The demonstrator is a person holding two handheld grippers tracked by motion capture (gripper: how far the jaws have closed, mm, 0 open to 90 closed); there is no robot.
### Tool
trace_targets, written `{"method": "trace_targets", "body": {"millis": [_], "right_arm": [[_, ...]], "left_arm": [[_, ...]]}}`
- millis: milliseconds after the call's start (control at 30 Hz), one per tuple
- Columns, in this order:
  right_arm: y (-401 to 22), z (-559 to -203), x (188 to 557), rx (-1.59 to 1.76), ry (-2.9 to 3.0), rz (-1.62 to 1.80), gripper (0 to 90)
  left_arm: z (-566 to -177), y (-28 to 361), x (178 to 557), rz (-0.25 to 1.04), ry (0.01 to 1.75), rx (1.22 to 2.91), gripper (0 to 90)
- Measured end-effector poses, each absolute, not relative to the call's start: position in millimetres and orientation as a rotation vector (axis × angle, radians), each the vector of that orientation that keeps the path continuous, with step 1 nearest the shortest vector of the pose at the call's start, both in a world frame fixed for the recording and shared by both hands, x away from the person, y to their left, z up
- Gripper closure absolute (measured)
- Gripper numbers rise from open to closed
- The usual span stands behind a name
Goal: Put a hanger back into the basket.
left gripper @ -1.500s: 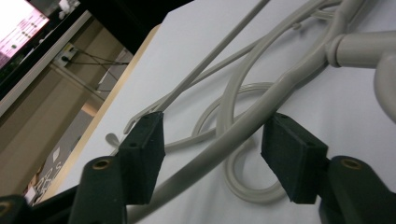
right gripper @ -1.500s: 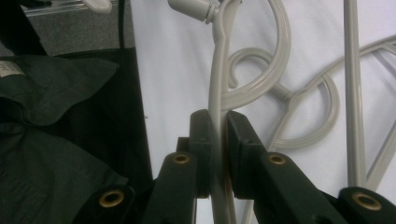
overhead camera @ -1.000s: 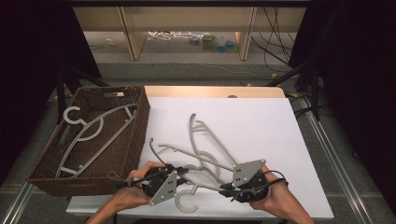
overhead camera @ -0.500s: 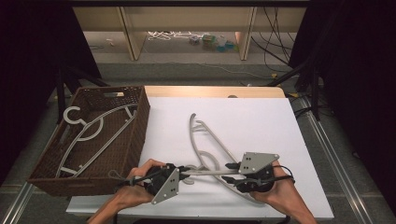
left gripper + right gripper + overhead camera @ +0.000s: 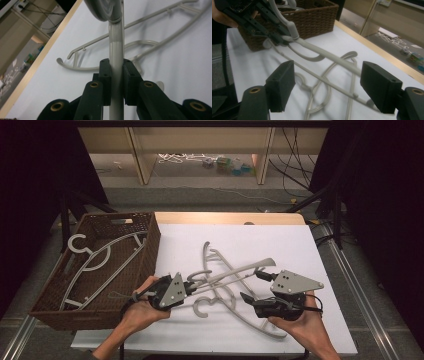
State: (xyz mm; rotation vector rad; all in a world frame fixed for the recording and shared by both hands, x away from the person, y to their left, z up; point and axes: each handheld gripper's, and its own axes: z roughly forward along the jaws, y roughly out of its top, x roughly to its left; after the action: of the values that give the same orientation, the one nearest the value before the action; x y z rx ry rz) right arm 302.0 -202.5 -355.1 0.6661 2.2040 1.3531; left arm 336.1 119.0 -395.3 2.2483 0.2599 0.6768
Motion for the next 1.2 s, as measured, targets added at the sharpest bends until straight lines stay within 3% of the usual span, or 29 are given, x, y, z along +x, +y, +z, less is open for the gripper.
{"method": "trace_targets", "body": {"millis": [167, 367, 1200], "right_arm": [[-203, -358, 301, 0.699, 2.182, 1.364, 22.1], [-203, -375, 301, 0.741, 2.174, 1.379, 20.8], [-202, -410, 300, 0.828, 2.181, 1.377, 18.1]], "left_arm": [[-390, 126, 348, 0.608, 0.417, 2.193, 79.5], [-385, 140, 356, 0.526, 0.559, 2.091, 79.5], [-363, 178, 356, 0.214, 0.751, 1.831, 79.5]]}}
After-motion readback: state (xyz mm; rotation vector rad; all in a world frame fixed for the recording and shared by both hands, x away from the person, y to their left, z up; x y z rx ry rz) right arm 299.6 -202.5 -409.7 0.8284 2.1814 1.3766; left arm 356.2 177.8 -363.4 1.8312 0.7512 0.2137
